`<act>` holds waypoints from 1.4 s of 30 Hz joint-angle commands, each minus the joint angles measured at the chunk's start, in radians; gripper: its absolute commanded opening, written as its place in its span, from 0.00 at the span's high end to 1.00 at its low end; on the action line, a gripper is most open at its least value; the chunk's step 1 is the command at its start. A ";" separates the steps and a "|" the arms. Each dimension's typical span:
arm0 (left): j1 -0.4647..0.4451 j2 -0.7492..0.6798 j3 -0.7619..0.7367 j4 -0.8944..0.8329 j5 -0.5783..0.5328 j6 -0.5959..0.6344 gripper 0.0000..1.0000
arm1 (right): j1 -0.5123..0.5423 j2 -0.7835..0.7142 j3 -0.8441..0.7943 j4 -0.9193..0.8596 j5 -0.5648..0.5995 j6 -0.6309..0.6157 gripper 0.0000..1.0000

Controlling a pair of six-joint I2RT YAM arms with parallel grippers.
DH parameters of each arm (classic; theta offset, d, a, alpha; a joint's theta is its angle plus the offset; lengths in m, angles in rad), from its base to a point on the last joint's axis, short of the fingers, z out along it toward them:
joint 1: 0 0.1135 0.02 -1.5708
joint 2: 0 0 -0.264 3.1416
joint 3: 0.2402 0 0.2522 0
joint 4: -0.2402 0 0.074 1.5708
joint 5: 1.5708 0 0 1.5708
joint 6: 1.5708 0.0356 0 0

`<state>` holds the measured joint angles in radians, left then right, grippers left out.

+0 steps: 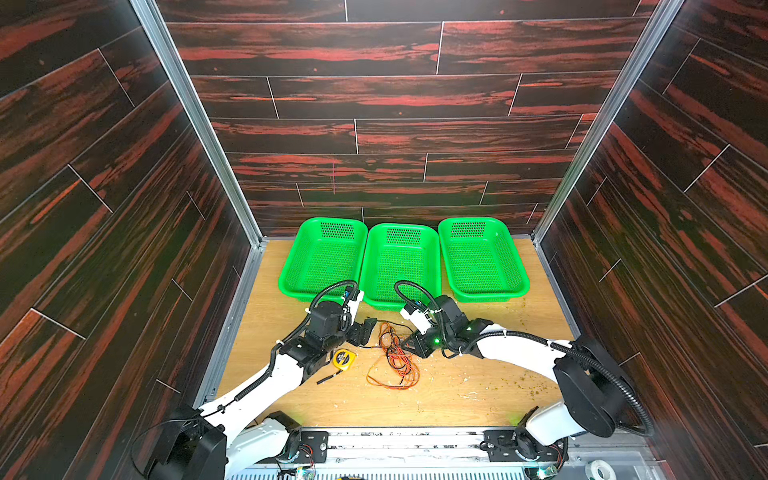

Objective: Untangle the cables
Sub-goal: 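Pull the wires apart, right gripper lifting red bundle, left gripper black wire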

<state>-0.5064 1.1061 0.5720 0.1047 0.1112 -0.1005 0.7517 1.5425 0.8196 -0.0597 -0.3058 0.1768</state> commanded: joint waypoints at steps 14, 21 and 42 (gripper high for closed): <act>-0.099 0.027 0.013 0.029 0.173 0.245 0.19 | 0.003 -0.121 0.062 -0.139 0.056 -0.130 1.00; -0.141 0.111 -0.008 0.161 0.169 0.234 0.19 | 0.004 -0.122 0.069 -0.119 -0.009 -0.141 1.00; -0.173 0.362 0.012 0.410 0.132 0.153 0.21 | 0.005 -0.185 0.100 -0.095 -0.035 -0.160 1.00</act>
<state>-0.6754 1.4628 0.5739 0.4397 0.2733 0.0616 0.7509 1.3991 0.8772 -0.1734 -0.3073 0.0391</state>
